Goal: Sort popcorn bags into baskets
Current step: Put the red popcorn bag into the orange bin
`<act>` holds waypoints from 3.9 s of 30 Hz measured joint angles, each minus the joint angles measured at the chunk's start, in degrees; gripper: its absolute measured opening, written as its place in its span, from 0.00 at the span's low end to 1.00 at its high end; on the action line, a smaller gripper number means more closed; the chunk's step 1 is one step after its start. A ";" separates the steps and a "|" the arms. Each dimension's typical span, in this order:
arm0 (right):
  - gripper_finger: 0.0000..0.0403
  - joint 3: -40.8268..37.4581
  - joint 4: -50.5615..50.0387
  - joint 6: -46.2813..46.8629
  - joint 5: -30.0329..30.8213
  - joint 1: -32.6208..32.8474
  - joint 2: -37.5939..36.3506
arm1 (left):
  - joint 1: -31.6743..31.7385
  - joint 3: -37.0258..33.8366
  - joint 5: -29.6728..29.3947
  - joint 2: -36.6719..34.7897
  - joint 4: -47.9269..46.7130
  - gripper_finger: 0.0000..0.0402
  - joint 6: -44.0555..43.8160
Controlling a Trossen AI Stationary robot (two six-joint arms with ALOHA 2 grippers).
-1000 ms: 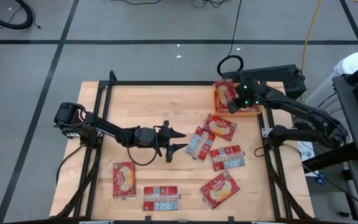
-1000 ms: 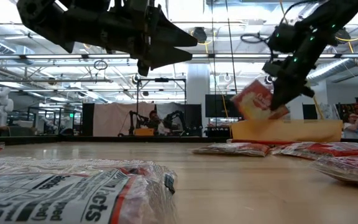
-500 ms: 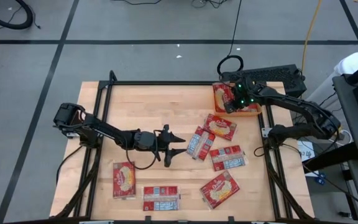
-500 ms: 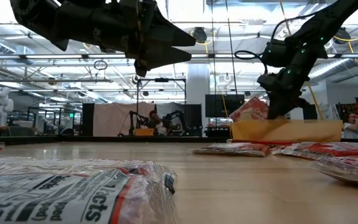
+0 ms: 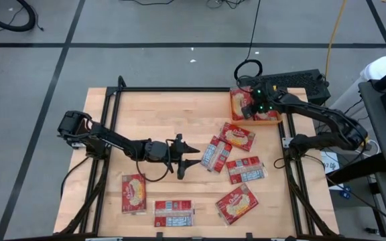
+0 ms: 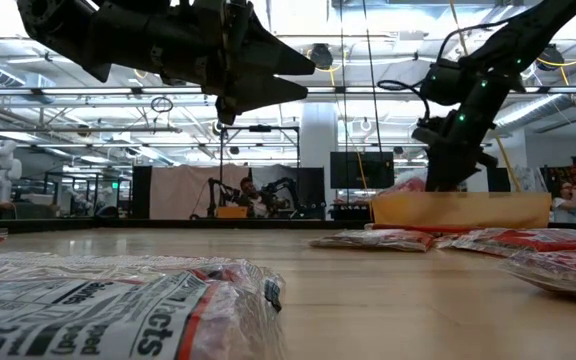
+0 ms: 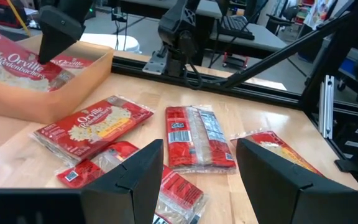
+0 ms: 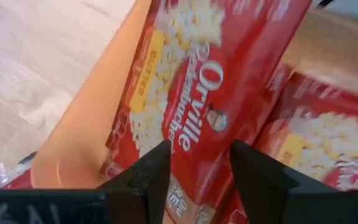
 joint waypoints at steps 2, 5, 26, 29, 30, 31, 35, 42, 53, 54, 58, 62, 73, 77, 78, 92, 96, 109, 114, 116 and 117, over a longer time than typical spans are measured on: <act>0.40 0.00 0.02 -0.31 1.76 0.81 -1.29 | -0.04 0.00 0.00 0.00 -0.10 0.52 -0.08; 0.40 0.01 0.06 -0.75 4.71 2.70 -3.85 | -0.25 0.00 -0.02 0.00 -0.90 0.52 -0.05; 0.18 -3.96 8.30 2.05 19.42 7.98 2.16 | -0.63 0.00 -0.04 0.02 -3.04 0.52 -0.45; 0.13 -3.96 11.27 -0.69 19.38 5.58 5.77 | -0.46 0.00 -0.03 0.02 -3.04 0.52 -0.02; 0.11 -3.96 11.94 -1.23 19.36 4.85 6.94 | -0.33 0.00 -0.04 0.02 -3.04 0.52 -0.02; 0.10 -3.96 12.16 -1.88 19.28 4.15 8.10 | -0.20 0.00 -0.04 0.02 -3.04 0.52 -0.02; 0.05 -3.96 13.50 -3.74 19.18 2.37 12.30 | 0.15 0.00 -0.07 0.02 -3.04 0.52 0.31; 0.03 -3.93 20.20 -6.92 18.05 1.85 16.65 | 0.50 0.00 -0.07 0.02 -3.06 0.52 0.38; 0.03 -3.96 21.01 -7.13 17.55 6.52 7.48 | -0.37 0.00 -0.09 0.04 -3.47 0.52 0.03; 0.03 -3.96 20.73 -6.87 17.53 7.50 6.14 | -0.46 0.00 -0.09 0.04 -3.48 0.52 0.03; 0.03 -3.96 17.81 -3.65 17.27 12.92 1.13 | -0.80 0.02 -0.16 0.04 -5.74 0.52 -0.11; 0.03 -3.96 17.69 -3.63 10.92 20.71 -2.33 | -2.03 0.02 -0.73 0.04 -10.59 0.52 -2.28; 0.03 -9.02 36.06 -5.13 5.64 45.91 -2.78 | -11.14 0.02 -11.37 1.66 -22.32 0.52 -2.50; 0.03 -14.90 49.99 -3.43 9.67 52.25 -2.22 | -13.57 0.07 -15.23 5.61 -18.97 0.52 3.58; 0.03 -16.48 52.02 -2.75 11.12 53.72 -2.17 | -13.70 0.09 -15.63 6.98 -16.61 0.52 5.16; 0.03 -24.82 56.16 10.37 27.07 67.62 -2.19 | -7.66 15.41 -15.86 22.27 -15.68 0.60 20.93; 0.03 -24.96 56.23 12.18 29.83 69.89 -1.66 | -6.36 16.48 -14.09 23.27 -17.22 0.71 21.88; 0.03 -24.94 64.83 13.35 30.39 71.33 6.32 | -2.94 16.61 -11.54 23.12 -20.89 0.63 26.92; 0.03 -24.94 68.61 10.36 31.69 71.10 8.43 | -1.80 16.63 -10.13 23.67 -20.22 0.60 28.31; 0.03 -24.94 69.70 9.00 31.68 70.66 8.48 | -0.98 16.71 -8.51 23.80 -20.66 0.59 28.49; 0.03 -24.91 70.21 8.34 31.63 70.47 8.48 | -0.53 16.71 -7.52 24.04 -20.67 0.59 28.47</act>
